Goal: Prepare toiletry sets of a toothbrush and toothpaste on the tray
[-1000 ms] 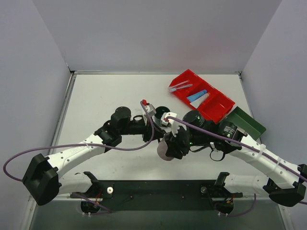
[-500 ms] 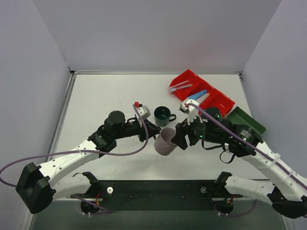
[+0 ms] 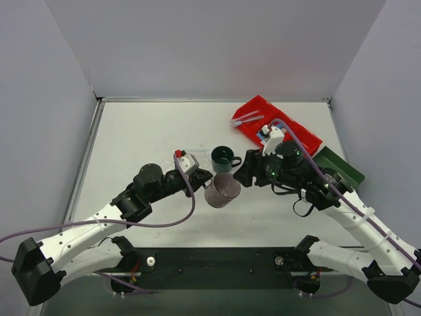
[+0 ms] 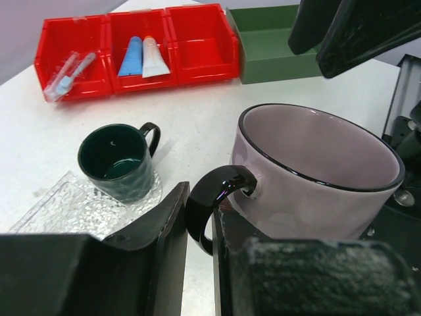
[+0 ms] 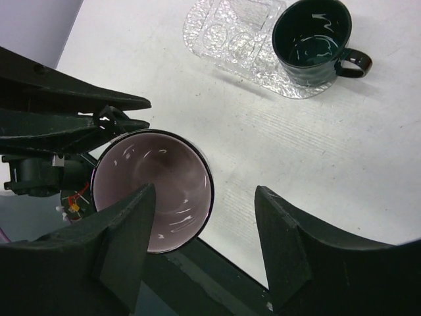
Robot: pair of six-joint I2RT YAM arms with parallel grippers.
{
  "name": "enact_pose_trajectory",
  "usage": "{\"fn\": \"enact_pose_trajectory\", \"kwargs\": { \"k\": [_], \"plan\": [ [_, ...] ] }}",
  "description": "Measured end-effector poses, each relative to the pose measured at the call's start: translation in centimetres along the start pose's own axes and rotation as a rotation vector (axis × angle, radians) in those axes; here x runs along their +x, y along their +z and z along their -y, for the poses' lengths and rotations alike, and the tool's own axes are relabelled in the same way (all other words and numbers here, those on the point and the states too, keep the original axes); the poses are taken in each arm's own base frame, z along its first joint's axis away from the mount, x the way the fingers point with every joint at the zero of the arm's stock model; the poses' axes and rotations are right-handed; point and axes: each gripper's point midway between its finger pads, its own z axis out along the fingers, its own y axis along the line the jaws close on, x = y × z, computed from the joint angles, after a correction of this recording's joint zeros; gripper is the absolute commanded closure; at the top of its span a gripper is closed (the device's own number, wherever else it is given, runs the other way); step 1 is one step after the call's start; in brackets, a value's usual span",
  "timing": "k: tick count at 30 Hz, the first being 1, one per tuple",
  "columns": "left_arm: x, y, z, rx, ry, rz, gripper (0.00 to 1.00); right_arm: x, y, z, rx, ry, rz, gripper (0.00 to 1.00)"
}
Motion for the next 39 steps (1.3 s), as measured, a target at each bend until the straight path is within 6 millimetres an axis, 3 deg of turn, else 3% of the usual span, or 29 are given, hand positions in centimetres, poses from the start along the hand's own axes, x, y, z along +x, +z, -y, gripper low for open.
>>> {"fn": "enact_pose_trajectory", "kwargs": {
  "k": [11,23,27,32,33,36,37,39],
  "plan": [
    [-0.6,-0.9,-1.3,-0.094,0.04,0.03,1.0,2.6,3.2,0.0,0.001,0.092,-0.084,0.5],
    [-0.9,-1.4,-1.6,-0.13,0.059,0.049,1.0,3.0,5.2,-0.9,-0.018,0.135,-0.108,0.75],
    [-0.9,-1.8,-1.9,-0.149,0.07,0.054,1.0,3.0,5.6,-1.0,-0.018,0.145,-0.112,1.0],
    [-1.3,-1.9,-2.3,-0.178,0.071,0.072,0.99,3.7,5.7,-1.4,-0.031,0.122,-0.132,1.0],
    [-1.3,-1.9,-2.3,-0.178,0.07,0.072,0.91,3.6,5.7,-1.3,-0.03,0.121,-0.13,1.0],
    [-1.2,-1.9,-2.3,-0.179,0.067,0.064,0.77,3.6,5.7,-1.2,-0.024,0.107,-0.126,1.0],
    [-1.2,-1.9,-2.3,-0.179,0.066,0.06,0.63,3.6,5.7,-1.1,-0.023,0.101,-0.124,1.0],
    [-1.3,-2.0,-2.3,-0.182,0.063,0.053,0.5,3.5,5.7,-1.1,-0.021,0.086,-0.118,1.0]
  ]
}}
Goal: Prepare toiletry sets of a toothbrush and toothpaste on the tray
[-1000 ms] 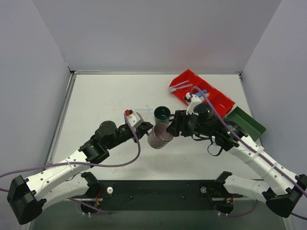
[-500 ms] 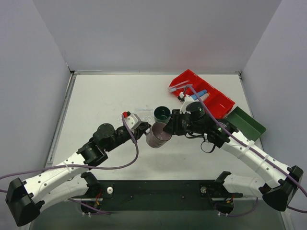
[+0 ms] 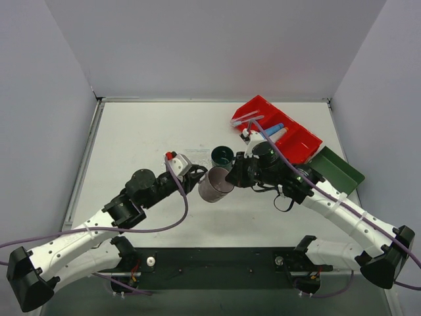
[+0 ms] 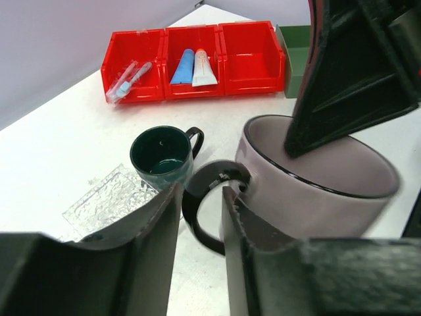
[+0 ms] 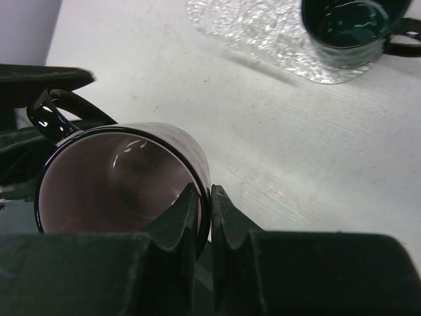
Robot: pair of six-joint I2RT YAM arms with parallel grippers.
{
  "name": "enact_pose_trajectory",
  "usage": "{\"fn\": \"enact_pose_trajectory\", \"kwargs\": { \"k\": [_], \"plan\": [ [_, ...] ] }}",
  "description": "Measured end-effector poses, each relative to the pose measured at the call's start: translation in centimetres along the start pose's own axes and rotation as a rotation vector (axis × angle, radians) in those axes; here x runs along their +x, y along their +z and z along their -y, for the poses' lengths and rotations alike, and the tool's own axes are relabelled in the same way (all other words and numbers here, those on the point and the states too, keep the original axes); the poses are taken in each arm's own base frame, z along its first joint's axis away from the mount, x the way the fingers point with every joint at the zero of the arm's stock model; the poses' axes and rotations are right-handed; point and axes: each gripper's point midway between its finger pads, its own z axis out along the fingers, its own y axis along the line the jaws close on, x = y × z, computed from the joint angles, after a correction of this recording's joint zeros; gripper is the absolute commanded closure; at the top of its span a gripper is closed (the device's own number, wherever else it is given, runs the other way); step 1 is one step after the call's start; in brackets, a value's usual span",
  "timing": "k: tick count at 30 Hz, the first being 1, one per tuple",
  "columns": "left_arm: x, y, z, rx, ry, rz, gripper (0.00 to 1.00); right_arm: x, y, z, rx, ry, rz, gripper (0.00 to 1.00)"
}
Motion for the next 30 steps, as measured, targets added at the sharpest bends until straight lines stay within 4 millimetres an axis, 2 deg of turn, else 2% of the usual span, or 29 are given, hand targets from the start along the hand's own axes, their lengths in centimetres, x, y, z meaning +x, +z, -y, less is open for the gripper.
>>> {"fn": "enact_pose_trajectory", "kwargs": {
  "k": [3,6,9,14,17,21,24,28,30],
  "plan": [
    [-0.7,-0.6,0.0,0.0,-0.004,-0.003,0.3,-0.5,0.1,1.2,0.059,-0.02,0.026,1.0],
    [-2.1,-1.9,0.0,0.0,-0.007,0.012,0.25,-0.9,0.0,2.5,0.116,-0.041,0.048,1.0],
    [-2.5,-3.6,0.1,-0.001,-0.012,0.009,0.23,-1.0,0.0,3.2,0.148,-0.07,0.053,1.0],
    [-1.6,-5.8,0.0,-0.022,-0.073,-0.062,0.23,-1.3,0.2,3.2,0.189,-0.15,0.061,1.0],
    [-2.7,-6.3,-0.2,-0.066,-0.184,-0.091,0.27,-1.1,0.9,2.3,0.204,-0.221,0.054,1.0],
    [-4.5,-6.1,-0.4,-0.139,-0.386,-0.111,0.33,-0.1,2.0,1.1,0.218,-0.296,0.04,1.0],
    [-3.5,-5.4,-0.1,-0.175,-0.509,-0.177,0.35,0.7,2.9,0.4,0.234,-0.348,0.026,1.0],
    [-0.2,-4.7,0.3,-0.228,-0.579,-0.333,0.36,1.1,4.3,-0.6,0.25,-0.396,0.016,1.0],
    [1.6,-4.8,0.4,-0.254,-0.592,-0.407,0.39,1.1,4.8,-1.2,0.251,-0.414,0.023,1.0]
  ]
}}
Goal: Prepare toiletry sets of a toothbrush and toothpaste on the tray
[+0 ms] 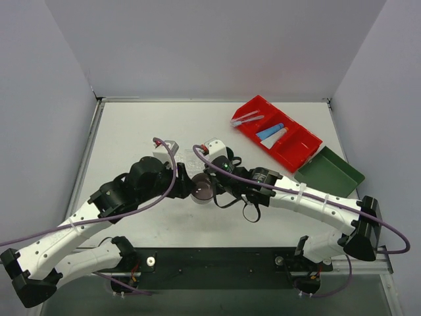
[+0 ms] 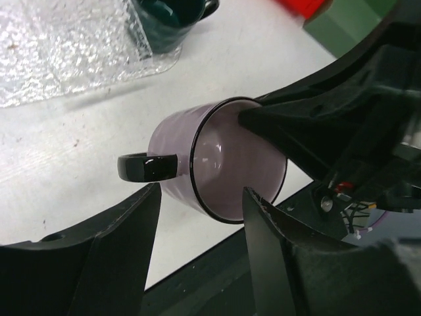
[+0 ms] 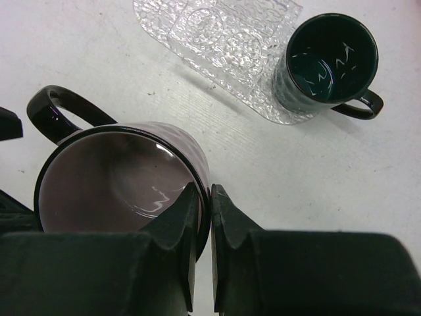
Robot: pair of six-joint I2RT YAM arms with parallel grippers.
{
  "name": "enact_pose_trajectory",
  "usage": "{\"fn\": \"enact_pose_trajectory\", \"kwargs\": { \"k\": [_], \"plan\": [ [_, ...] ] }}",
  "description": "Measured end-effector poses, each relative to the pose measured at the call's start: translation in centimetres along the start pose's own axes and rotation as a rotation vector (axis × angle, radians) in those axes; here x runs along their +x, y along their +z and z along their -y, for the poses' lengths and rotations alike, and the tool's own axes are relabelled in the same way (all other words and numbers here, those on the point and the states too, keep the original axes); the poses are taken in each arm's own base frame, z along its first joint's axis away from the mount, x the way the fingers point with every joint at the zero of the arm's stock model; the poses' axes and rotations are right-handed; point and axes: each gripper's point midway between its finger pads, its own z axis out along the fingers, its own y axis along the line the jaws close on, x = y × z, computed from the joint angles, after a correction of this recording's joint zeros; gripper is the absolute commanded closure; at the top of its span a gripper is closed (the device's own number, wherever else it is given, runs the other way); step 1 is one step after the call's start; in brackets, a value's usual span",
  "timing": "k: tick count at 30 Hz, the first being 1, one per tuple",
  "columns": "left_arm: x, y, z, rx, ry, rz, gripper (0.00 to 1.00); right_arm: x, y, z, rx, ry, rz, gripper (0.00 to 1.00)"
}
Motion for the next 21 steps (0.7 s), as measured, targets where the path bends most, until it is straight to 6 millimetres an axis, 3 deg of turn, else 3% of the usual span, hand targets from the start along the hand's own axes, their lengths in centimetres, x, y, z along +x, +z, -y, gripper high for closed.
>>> {"fn": "enact_pose_trajectory", "kwargs": {
  "k": [4,14,20,21],
  "plan": [
    [1.7,0.1,-1.1,-0.051,-0.017,-0.069,0.4,-0.4,0.4,-0.8,0.006,-0.029,0.015,1.0],
    [3.2,0.6,-2.8,-0.131,-0.055,-0.098,0.42,-0.8,0.7,-1.1,0.023,-0.053,0.038,1.0],
    [3.8,1.5,-3.6,-0.174,-0.066,-0.114,0.52,-0.5,1.1,-2.0,0.029,-0.08,0.043,1.0],
    [3.9,1.6,-3.7,-0.179,-0.067,-0.115,0.58,-0.4,1.1,-2.2,0.036,-0.085,0.047,1.0]
  ]
}}
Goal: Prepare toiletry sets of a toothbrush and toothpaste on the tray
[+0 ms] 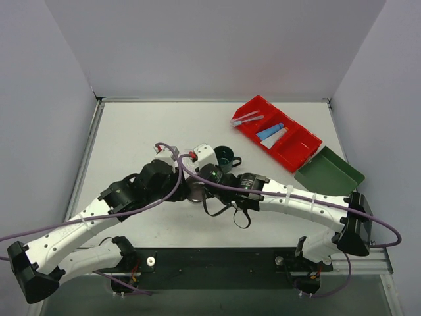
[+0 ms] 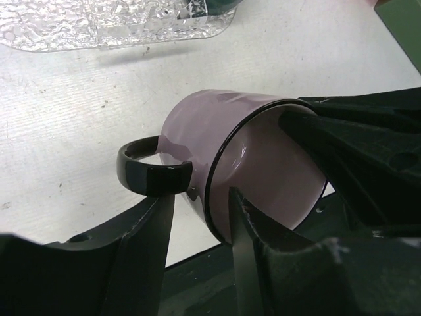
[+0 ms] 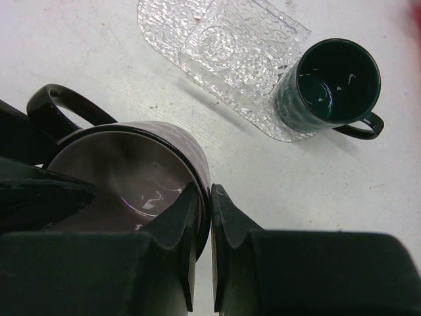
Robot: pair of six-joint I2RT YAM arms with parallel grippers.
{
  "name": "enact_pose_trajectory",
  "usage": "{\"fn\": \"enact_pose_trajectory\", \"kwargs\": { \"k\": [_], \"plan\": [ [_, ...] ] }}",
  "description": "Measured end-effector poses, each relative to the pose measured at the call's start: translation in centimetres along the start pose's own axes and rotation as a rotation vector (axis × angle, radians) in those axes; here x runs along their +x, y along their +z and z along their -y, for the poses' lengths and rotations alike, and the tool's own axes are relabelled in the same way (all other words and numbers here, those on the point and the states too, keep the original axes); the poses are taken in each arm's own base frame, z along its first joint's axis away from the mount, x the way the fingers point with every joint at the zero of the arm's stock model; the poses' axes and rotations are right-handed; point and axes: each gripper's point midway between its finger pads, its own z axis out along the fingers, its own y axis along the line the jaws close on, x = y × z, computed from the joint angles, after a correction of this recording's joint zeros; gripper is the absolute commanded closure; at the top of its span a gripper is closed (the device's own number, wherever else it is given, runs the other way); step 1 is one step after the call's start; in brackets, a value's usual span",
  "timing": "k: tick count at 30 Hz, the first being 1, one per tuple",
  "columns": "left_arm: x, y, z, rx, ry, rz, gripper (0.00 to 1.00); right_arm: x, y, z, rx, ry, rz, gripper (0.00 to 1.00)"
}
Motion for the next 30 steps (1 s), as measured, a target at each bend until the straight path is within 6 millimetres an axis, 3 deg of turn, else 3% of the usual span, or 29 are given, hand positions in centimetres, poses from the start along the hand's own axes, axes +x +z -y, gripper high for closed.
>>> {"fn": "enact_pose_trajectory", "kwargs": {
  "k": [8,10,18,25,30],
  "plan": [
    [0.7,1.2,-1.5,-0.078,-0.012,-0.012,0.88,0.3,0.7,-0.6,0.051,0.001,0.016,1.0],
    [0.8,1.5,-1.8,-0.098,-0.02,-0.009,1.0,0.3,0.7,-0.8,0.055,0.01,0.023,1.0],
    [0.8,2.0,-2.6,-0.146,-0.025,0.002,1.0,-0.1,1.0,-1.2,0.068,0.032,0.043,0.99],
    [0.7,1.9,-3.7,-0.189,-0.023,-0.008,1.0,-0.2,1.5,-1.7,0.058,0.057,0.048,0.75],
    [0.1,1.8,-6.0,-0.249,-0.038,-0.021,1.0,-0.8,1.5,-2.0,0.046,0.08,0.073,0.58]
  ]
}}
